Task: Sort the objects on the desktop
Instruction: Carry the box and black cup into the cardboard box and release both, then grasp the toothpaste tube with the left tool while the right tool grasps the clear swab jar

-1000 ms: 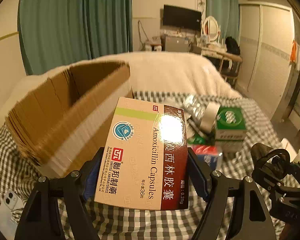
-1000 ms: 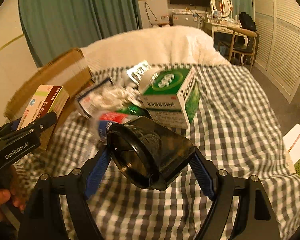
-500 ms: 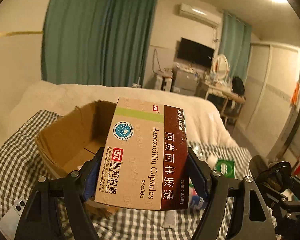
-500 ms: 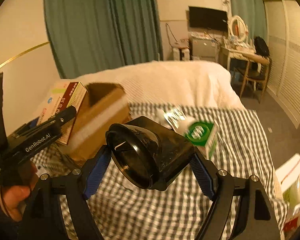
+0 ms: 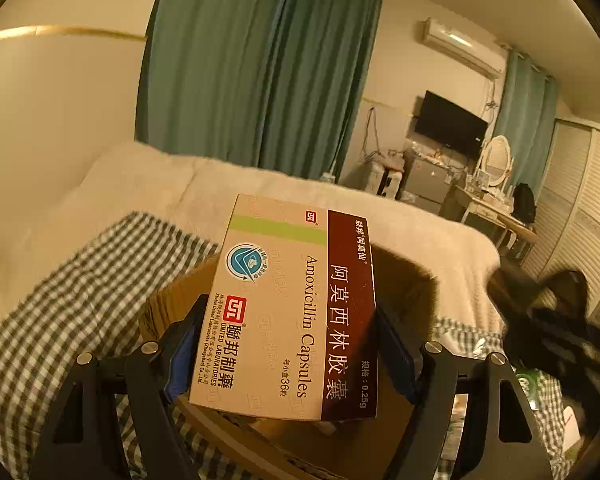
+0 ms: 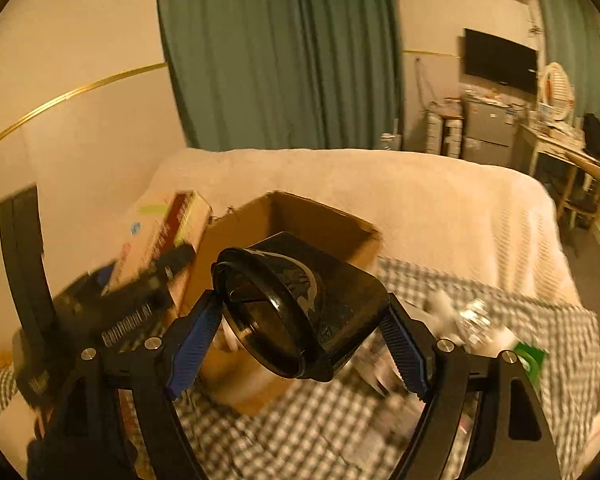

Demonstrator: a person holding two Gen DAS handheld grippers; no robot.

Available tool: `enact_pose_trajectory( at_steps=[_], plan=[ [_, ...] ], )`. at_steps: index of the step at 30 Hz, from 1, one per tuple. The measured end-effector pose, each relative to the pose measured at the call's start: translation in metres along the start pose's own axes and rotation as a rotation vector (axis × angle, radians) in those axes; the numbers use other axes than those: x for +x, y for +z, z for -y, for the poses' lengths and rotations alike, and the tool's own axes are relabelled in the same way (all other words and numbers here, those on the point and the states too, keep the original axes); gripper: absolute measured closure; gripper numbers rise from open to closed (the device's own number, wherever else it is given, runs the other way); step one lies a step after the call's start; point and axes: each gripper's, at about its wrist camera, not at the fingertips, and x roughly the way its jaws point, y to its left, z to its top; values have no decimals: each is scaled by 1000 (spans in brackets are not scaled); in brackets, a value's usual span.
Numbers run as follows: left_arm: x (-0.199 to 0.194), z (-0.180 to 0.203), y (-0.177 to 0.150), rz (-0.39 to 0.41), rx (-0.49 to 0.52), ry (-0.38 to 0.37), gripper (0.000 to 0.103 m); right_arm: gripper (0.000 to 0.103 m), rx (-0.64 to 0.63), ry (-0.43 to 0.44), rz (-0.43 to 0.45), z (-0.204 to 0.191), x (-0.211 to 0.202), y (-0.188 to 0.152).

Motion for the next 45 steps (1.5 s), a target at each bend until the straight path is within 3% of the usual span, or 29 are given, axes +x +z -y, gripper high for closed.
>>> enact_pose_trajectory(
  at_steps=[6, 10, 12, 14, 19, 22, 28, 33, 40, 45],
  plan=[
    [33, -5, -17, -55, 31, -12, 25, 24, -2, 14, -45, -4, 67, 20],
    [36, -3, -19, -57, 48, 2, 23, 23, 41, 42, -45, 2, 82, 23],
    [32, -3, -20, -52, 45, -1, 17, 23, 50, 38, -46, 3, 83, 24],
    [25, -2, -19, -36, 44, 27, 3, 15, 68, 27, -34, 5, 78, 24],
    [-3, 13, -13, -14, 74, 43, 3, 13, 75, 24, 26, 9, 38, 23],
    [-24, 29, -13, -13, 94, 5, 3, 13, 73, -8, 48, 19, 3, 15],
    [-58, 97, -39, -60, 181, -84, 3, 12, 129, -148, 68, 63, -74, -32],
    [-54, 144, -86, -150, 214, -134, 3, 12, 206, -265, 37, 106, -113, -91],
    [-20, 174, -158, -261, 314, -106, 3, 12, 265, -336, 3, 147, -129, -165],
    [6, 173, -189, -320, 298, -135, 3, 12, 271, -348, -45, 161, -112, -204]
  ],
)
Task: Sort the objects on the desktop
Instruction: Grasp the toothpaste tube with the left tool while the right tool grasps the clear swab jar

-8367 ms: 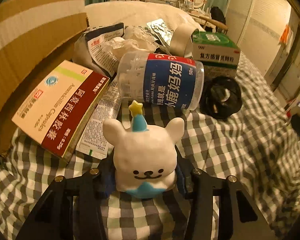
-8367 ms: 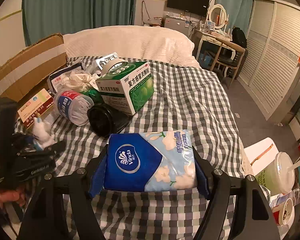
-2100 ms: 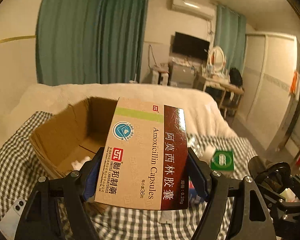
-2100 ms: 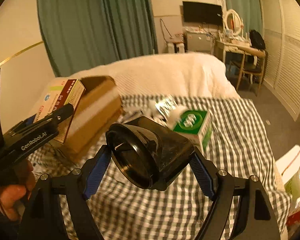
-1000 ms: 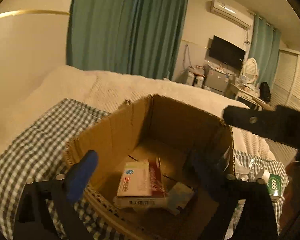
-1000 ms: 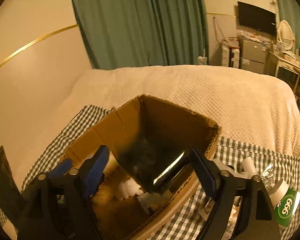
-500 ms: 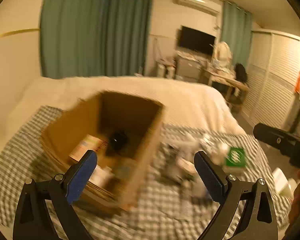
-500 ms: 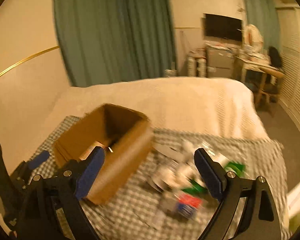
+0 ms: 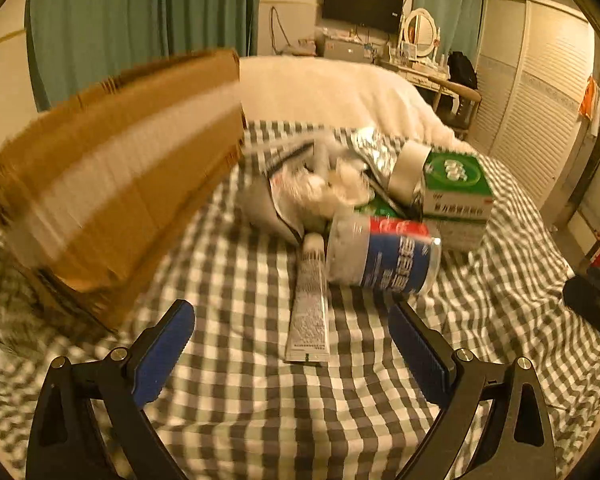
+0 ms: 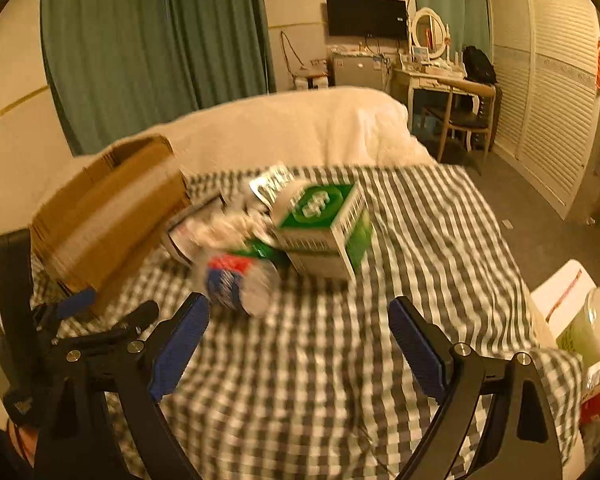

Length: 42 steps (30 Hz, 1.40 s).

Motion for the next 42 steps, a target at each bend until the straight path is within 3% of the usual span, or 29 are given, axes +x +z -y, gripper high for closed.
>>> enact_pose_trajectory(
  at_steps=[4, 7, 9, 11, 13, 14, 16, 20, 28, 31, 38, 42],
  plan=[
    [25, 2, -7, -36, 3, -4, 3, 12, -14, 29, -54, 4, 23, -14],
    [39, 1, -10, -52, -4, -18, 10, 12, -4, 55, -70, 6, 40, -16],
    [52, -1, -9, -77, -29, -44, 20, 12, -1, 73, -74, 7, 50, -15],
    [65, -2, -10, -106, -40, -65, 37, 12, -6, 94, -77, 6, 61, -12],
    [71, 1, -10, -106, -20, -55, 44, 12, -13, 115, -81, 4, 76, -9],
    [71, 3, -10, -96, -5, -51, 63, 12, -15, 130, -82, 3, 83, -7],
    [73, 5, -8, -103, 19, -59, 74, 12, -22, 160, -85, -1, 96, -1],
    [70, -9, -3, -115, -55, -114, 75, 12, -27, 223, -94, -15, 124, 9],
    [69, -19, -1, -98, -86, -89, 75, 12, 0, 343, -144, -36, 173, 16],
    [67, -18, -2, -100, -85, -89, 75, 20, 7, 387, -163, -38, 174, 11],
    [72, -14, 9, -101, -74, -81, 75, 32, 7, 358, -155, -30, 149, 0],
    [69, -15, 7, -105, -74, -81, 75, 33, -38, 279, -155, -24, 130, -7]
  ],
)
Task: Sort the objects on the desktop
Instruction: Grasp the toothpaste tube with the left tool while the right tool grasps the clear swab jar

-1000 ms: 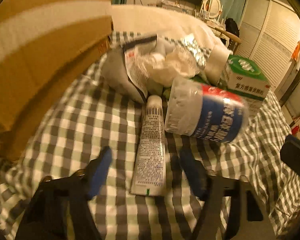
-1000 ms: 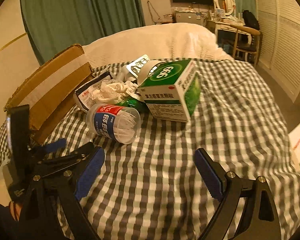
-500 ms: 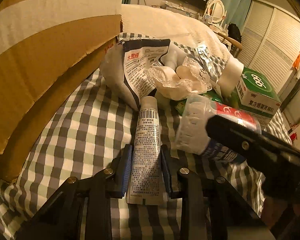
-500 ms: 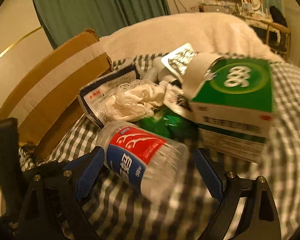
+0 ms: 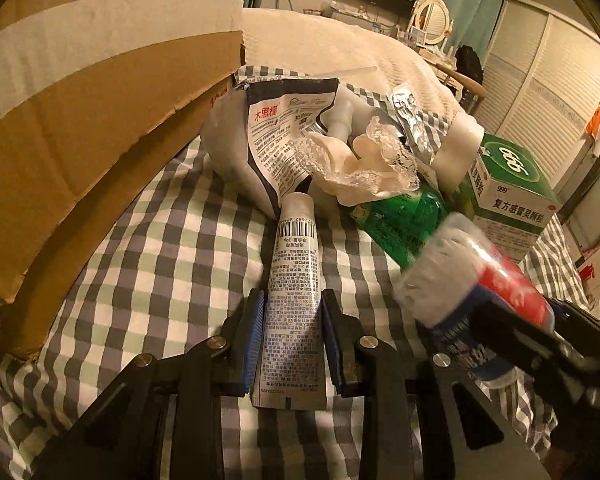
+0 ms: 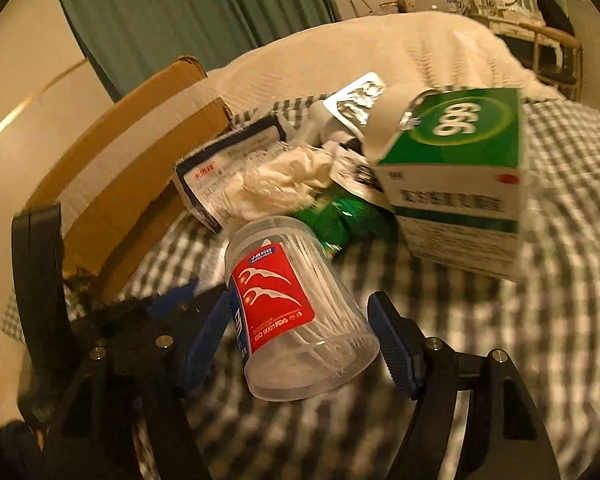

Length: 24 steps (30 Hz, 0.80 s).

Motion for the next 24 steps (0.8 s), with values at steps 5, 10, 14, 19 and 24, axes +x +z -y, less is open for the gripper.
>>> enact_pose_trajectory(
  at_steps=[5, 10, 14, 19, 24],
  plan=[
    [5, 1, -3, -12, 6, 4, 71, 33, -17, -42, -22, 0, -4, -7],
    [11, 3, -3, -7, 13, 0, 71, 33, -2, -26, -39, -2, 11, -1],
    [8, 7, -3, 6, 43, 1, 74, 36, -25, -41, -54, -8, 16, -4],
    [-2, 13, 2, 33, 47, -30, 75, 38, 6, -64, -43, -4, -1, -5],
    [-19, 17, 5, 63, 44, -53, 75, 40, 22, -84, -32, -3, -23, -8]
  ],
)
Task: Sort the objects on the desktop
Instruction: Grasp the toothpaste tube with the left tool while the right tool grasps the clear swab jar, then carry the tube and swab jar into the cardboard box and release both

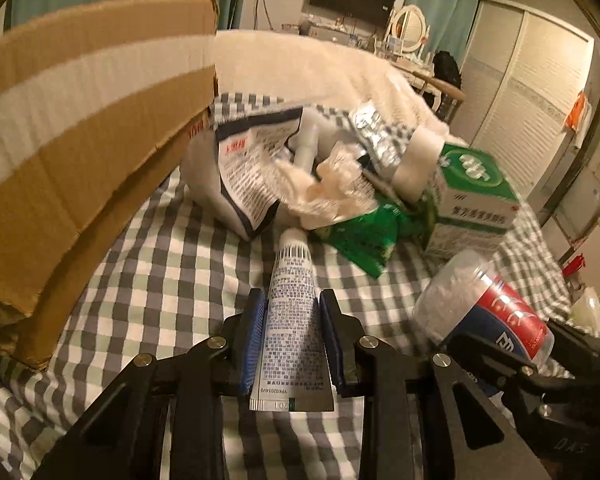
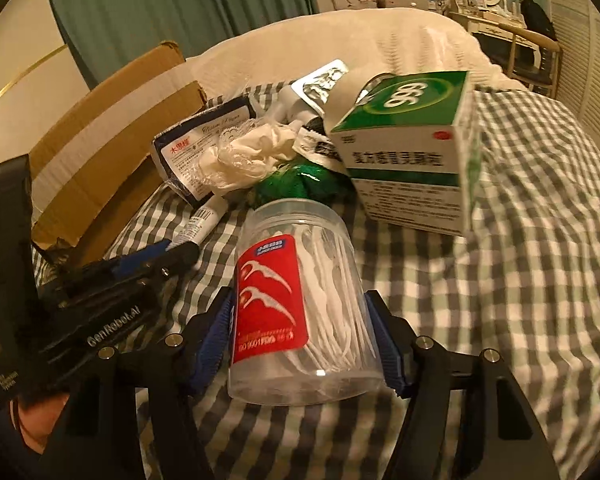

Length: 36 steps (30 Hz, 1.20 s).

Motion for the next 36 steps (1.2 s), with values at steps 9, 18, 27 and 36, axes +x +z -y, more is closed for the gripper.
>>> enact_pose_trajectory(
  at_steps=[9, 18, 27, 36],
  plan=[
    [-41, 10, 10, 59, 32, 3, 75, 41, 12, -36, 31, -3, -49, -10],
    [-99, 18, 30, 191, 48, 54, 75, 41, 8, -48, 93, -18, -98, -2],
    [-151, -10, 54, 317, -23, 63, 75, 41, -56, -21, 160, -59, -130, 29],
    [-176, -76, 89, 401, -158, 120, 75, 41, -179, 84, 198, -136, -119, 82]
  ],
)
